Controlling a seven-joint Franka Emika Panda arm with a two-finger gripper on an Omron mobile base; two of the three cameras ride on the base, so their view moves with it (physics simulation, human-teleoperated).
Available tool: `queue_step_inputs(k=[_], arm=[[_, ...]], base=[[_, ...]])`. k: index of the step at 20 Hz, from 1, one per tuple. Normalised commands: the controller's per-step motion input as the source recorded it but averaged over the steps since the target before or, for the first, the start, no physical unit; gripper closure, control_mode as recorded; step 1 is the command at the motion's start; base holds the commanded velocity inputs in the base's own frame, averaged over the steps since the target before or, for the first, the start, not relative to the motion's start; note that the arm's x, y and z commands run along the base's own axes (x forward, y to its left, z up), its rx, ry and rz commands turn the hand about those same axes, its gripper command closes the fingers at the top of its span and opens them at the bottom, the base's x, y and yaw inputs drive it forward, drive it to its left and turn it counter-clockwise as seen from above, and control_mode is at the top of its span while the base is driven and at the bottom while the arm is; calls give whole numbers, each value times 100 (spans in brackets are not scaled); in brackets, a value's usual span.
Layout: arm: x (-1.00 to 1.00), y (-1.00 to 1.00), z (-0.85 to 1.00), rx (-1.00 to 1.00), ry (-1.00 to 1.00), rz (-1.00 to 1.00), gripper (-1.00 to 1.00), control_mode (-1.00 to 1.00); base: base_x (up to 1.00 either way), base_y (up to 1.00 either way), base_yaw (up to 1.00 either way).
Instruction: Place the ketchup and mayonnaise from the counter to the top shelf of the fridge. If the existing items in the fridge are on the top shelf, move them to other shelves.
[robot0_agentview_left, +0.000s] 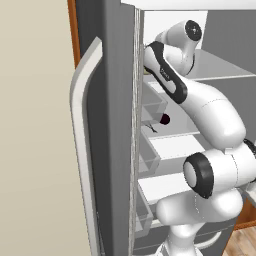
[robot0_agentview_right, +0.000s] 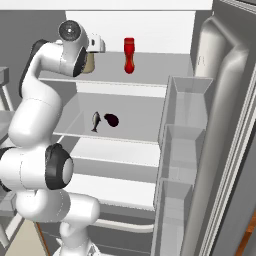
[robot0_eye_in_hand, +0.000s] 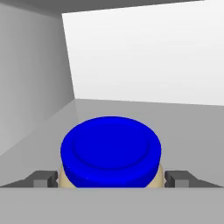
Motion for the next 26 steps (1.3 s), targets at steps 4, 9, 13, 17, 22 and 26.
queue_step_inputs(k=[4,9,13,17,22,26], arm=[[-17,0,0,0,-3,-1,-100,-100],[-7,0,7,0,-7,-3,-100,-100],[-68,-4,21,0,-13,-5,-100,-100],[-100,-14,29,1,-19,-6,-100,-100],[-100,-37,17,4,-24,-7,-100,-100],[-100,-51,0,0,-10,-6,-100,-100]], base=[[0,0,0],[0,0,0],[0,0,0],[0,0,0],[0,0,0],[0,0,0]])
